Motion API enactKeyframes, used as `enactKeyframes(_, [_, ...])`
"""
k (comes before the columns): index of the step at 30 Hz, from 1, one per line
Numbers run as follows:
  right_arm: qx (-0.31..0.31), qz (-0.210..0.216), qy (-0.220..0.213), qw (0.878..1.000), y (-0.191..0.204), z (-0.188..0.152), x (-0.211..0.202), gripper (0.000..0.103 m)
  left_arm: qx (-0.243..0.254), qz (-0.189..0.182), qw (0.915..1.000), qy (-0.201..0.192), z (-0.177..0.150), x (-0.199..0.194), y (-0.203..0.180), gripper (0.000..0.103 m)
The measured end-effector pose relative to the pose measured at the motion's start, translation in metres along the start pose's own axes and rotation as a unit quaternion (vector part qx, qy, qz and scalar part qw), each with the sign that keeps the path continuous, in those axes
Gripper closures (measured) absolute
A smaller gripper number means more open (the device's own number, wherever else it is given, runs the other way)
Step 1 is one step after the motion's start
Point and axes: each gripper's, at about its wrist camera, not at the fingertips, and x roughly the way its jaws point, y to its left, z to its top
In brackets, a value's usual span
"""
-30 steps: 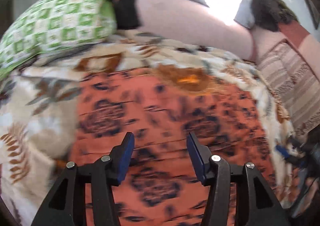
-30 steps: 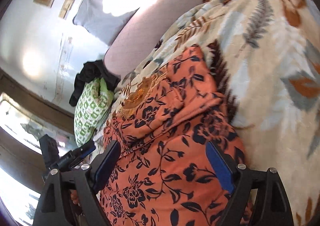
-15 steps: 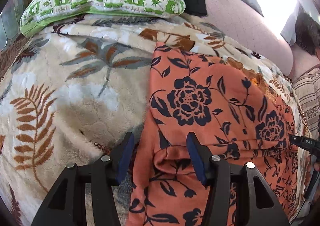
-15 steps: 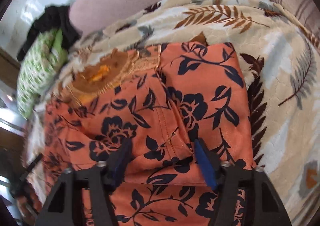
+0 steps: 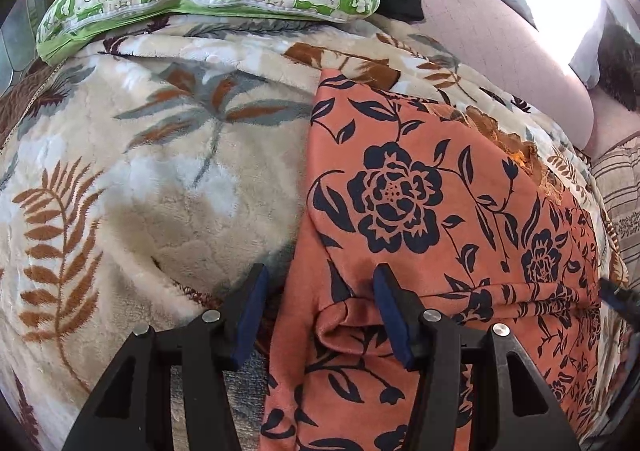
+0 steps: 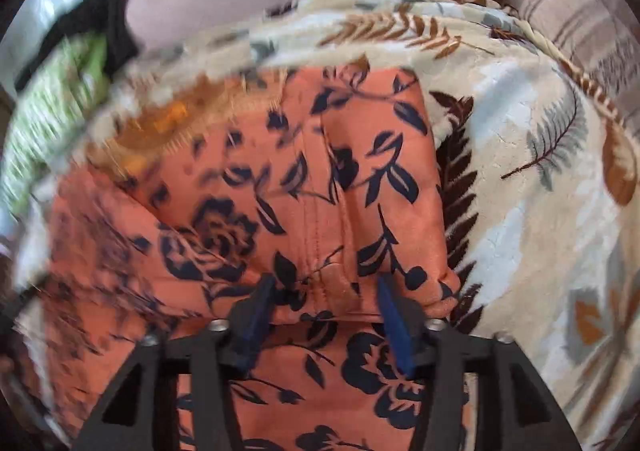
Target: Fold small clothes
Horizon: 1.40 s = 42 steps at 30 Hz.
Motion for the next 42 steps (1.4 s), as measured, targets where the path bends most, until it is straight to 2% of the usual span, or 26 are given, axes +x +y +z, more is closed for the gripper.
enactKeyframes(3, [0.006,0.023,-0.038,0.999,0.001,0.021,-0.017,0.03,-0.008,-0.004,1.0,-0.003,0.001,0.001,0.002,0.048])
enactKeyframes(6, [-0.007,0.029,-0.026,0.999,0.008,0.046,-0.001,0.03,-0.001,-0.003,1.0,-0.007,-0.001,0.002,0.001,0.046])
enactKeyframes(10, [-0.046,-0.016,-0.007,0.999,0.019,0.066,0.028,0.031,0.011,-0.001,0.9998,-0.014,-0.002,0.004,-0.001,0.043])
enactKeyframes(12, [-0.069,-0.03,0.009,0.997,0.027,0.068,0.045,0.042,0.017,0.001,0.9997,-0.015,-0.003,0.004,-0.003,0.041])
enactKeyframes(13, [-0.082,-0.036,0.019,0.996,0.032,0.068,0.052,0.069,0.019,0.002,0.9997,-0.016,-0.003,0.004,-0.004,0.04])
enactKeyframes(14, [-0.093,-0.052,0.018,0.994,0.036,0.067,0.054,0.086,0.021,0.003,0.9996,-0.016,-0.003,0.005,-0.005,0.04])
enactKeyframes(16, [-0.108,-0.061,0.0,0.992,0.041,0.065,0.045,0.097,0.028,0.006,0.9995,-0.016,-0.003,0.005,-0.006,0.04])
enactKeyframes(18, [-0.123,-0.082,-0.05,0.988,0.045,0.063,0.023,0.097,0.032,0.005,0.9993,-0.017,-0.003,0.005,-0.005,0.04])
enactKeyframes(20, [-0.107,-0.098,-0.099,0.985,0.036,0.061,0.003,0.097,0.032,0.003,0.9993,-0.017,-0.003,0.006,-0.004,0.039])
enactKeyframes(21, [-0.089,-0.1,-0.097,0.986,0.027,0.06,0.005,0.097,0.032,0.004,0.9993,-0.017,-0.003,0.006,-0.004,0.039])
enactKeyframes(24, [-0.068,-0.102,-0.041,0.992,0.006,0.052,0.037,0.096,0.038,0.011,0.9991,-0.014,-0.002,0.006,-0.006,0.039])
enactKeyframes(29, [-0.037,-0.087,-0.077,0.992,-0.005,0.048,0.01,0.092,0.011,0.0,0.9999,-0.002,0.004,-0.002,0.001,0.039])
enactKeyframes(30, [-0.036,-0.08,-0.087,0.992,-0.004,0.048,0.001,0.091,0.005,-0.003,1.0,-0.008,0.005,-0.006,0.003,0.039])
enactKeyframes(32, [-0.03,-0.04,-0.097,0.994,0.004,0.05,-0.016,0.091,0.004,-0.002,0.9998,-0.019,0.005,-0.01,0.004,0.039])
enactKeyframes(35, [-0.011,0.085,-0.074,0.994,0.011,0.04,-0.023,0.091,0.01,0.019,0.9998,0.007,0.002,0.006,0.005,0.039])
enactKeyframes(36, [-0.002,0.109,-0.055,0.993,0.011,0.032,-0.017,0.091,0.016,0.021,0.9997,0.0,0.001,0.005,0.004,0.038])
enactKeyframes(38, [0.021,0.109,0.017,0.994,0.003,0.019,0.014,0.089,0.015,0.025,0.9996,0.006,0.002,-0.001,0.003,0.038])
enactKeyframes(39, [0.042,0.086,0.05,0.994,-0.006,0.013,0.031,0.089,0.004,0.017,0.9998,0.006,0.002,-0.008,0.005,0.038])
enactKeyframes(40, [0.067,0.089,0.053,0.992,-0.016,0.008,0.035,0.089,-0.002,0.01,0.9999,0.0,0.003,-0.015,0.006,0.038])
enactKeyframes(42, [0.072,0.111,0.021,0.991,-0.018,0.007,0.016,0.089,-0.002,0.005,0.9996,-0.027,0.001,-0.036,0.011,0.038])
